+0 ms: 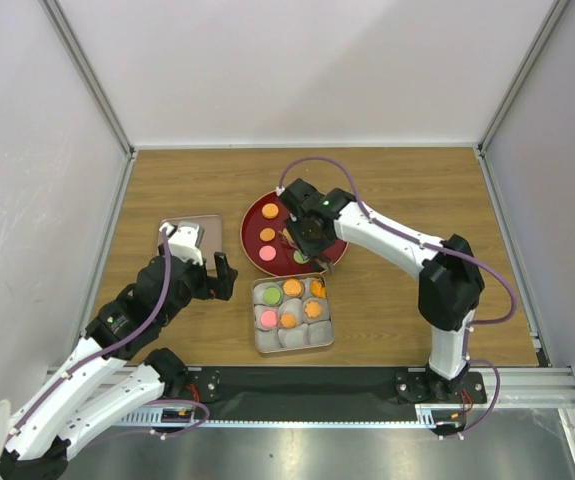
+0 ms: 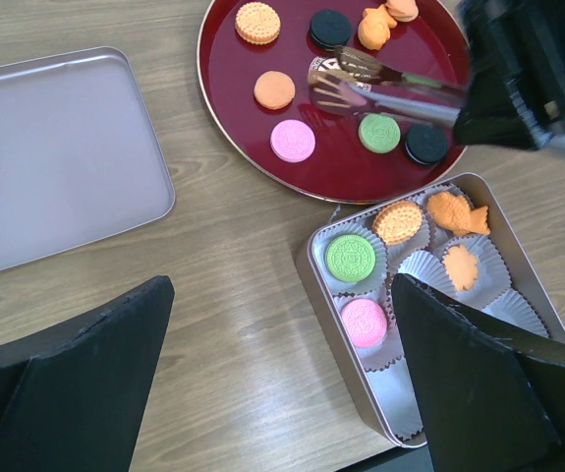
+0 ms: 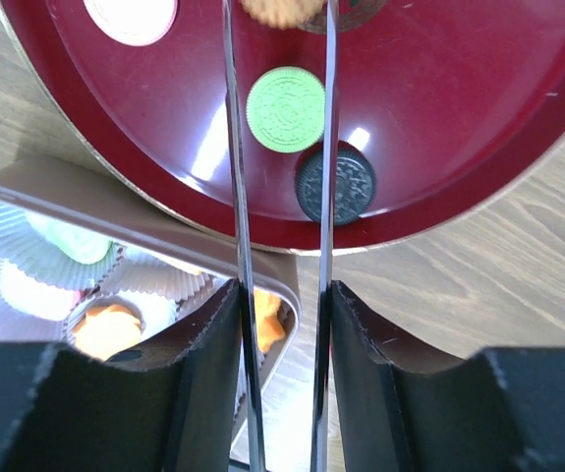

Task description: Pack the cookies

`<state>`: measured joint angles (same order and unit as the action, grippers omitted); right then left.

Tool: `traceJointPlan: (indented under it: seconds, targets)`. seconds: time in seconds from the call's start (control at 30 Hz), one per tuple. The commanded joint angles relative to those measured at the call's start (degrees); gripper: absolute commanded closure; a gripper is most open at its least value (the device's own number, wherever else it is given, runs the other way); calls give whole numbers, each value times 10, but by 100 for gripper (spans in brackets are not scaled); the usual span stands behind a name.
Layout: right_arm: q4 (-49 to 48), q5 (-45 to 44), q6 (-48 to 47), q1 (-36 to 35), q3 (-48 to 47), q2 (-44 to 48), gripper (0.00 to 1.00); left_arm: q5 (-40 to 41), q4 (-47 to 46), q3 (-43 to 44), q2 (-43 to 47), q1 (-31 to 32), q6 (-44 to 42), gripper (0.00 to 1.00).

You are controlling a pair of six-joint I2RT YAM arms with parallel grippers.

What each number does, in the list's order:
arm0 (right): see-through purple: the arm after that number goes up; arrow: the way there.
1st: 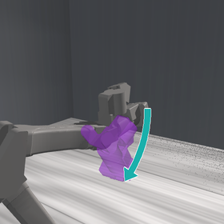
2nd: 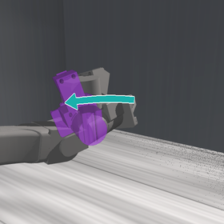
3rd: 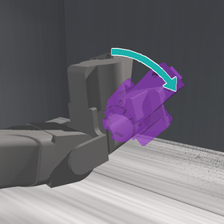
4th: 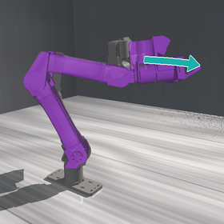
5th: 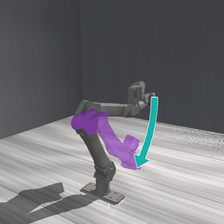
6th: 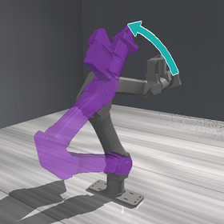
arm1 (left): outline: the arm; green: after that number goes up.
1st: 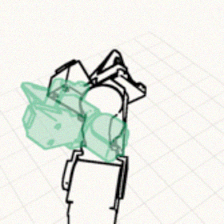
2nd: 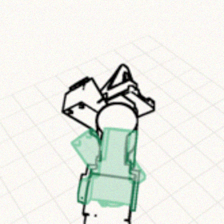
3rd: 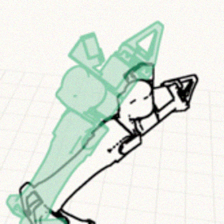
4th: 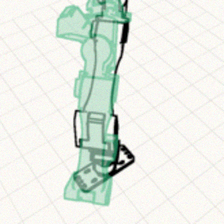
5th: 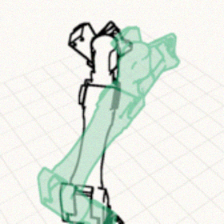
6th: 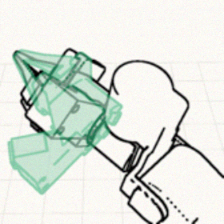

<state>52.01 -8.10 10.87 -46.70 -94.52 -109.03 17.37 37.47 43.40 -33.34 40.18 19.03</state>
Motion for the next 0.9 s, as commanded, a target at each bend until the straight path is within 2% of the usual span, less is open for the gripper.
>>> traceJointPlan:
  seconds: [0.0,0.13,0.3,0.6,0.87]
  targets:
    - [-8,-31,9,6,-7,81,69,-1,-11,8,3,4,1,0]
    - [0,-39,11,6,-3,124,72,0,-11,8,2,4,1,0]
    - [13,-11,13,-4,16,174,73,2,-10,8,3,4,2,0]
    - [63,29,36,-117,99,290,73,7,-8,7,1,5,4,0]
    - [95,55,86,-213,144,340,73,9,-8,9,-1,4,4,0]
